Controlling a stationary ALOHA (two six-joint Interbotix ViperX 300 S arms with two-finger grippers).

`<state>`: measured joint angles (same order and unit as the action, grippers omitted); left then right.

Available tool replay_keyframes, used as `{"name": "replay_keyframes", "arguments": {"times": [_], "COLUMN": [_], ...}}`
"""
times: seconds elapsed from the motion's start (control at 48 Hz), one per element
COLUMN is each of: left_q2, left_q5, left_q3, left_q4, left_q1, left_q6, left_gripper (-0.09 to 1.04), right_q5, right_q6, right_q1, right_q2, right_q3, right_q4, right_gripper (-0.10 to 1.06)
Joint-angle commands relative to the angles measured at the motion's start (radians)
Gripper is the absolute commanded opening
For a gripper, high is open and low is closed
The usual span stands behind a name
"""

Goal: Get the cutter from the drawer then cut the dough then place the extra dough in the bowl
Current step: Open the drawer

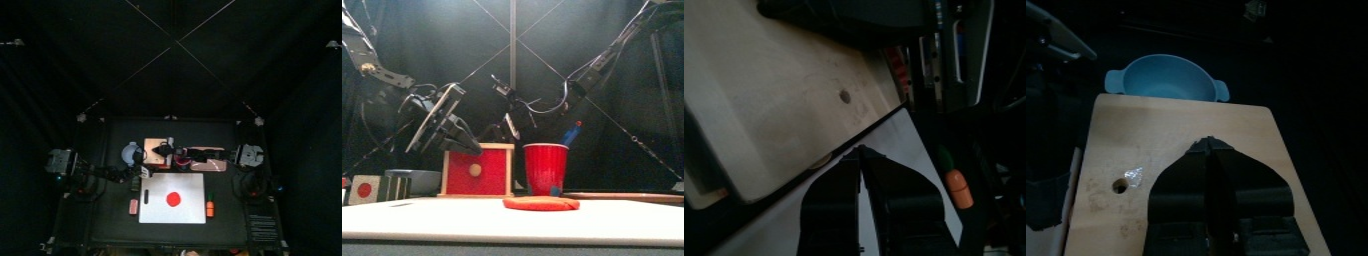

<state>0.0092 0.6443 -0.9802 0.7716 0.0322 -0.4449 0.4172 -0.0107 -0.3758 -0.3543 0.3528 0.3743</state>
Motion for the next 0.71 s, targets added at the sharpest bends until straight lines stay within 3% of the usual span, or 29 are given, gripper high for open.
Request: {"name": "replay_keyframes", "arguments": {"times": [0.021, 0.188, 0.708], "left_q2": [0.014, 0.012, 0.044], "left_q5": [-0.002, -0.009, -0.002], "left_q3": [0.037, 0.040, 0.035], "left_q4": [0.014, 0.077, 0.175], "left_q1": [0.005, 0.006, 0.002], "left_q6": [-0.063, -0.163, -0.179], "left_gripper": [0.69, 0.88, 0.88], "right_q5": [-0.005, -0.008, -0.011], "right_q6": [-0.002, -0.002, -0.002], "right_q1": [0.000, 0.000, 0.003], "right_q2": [0.014, 0.012, 0.012], "right_q3": [-0.017, -0.018, -0.025], "right_q4": [0.000, 0.000, -0.002], "right_gripper": [-0.03, -0.03, -0.03]}}
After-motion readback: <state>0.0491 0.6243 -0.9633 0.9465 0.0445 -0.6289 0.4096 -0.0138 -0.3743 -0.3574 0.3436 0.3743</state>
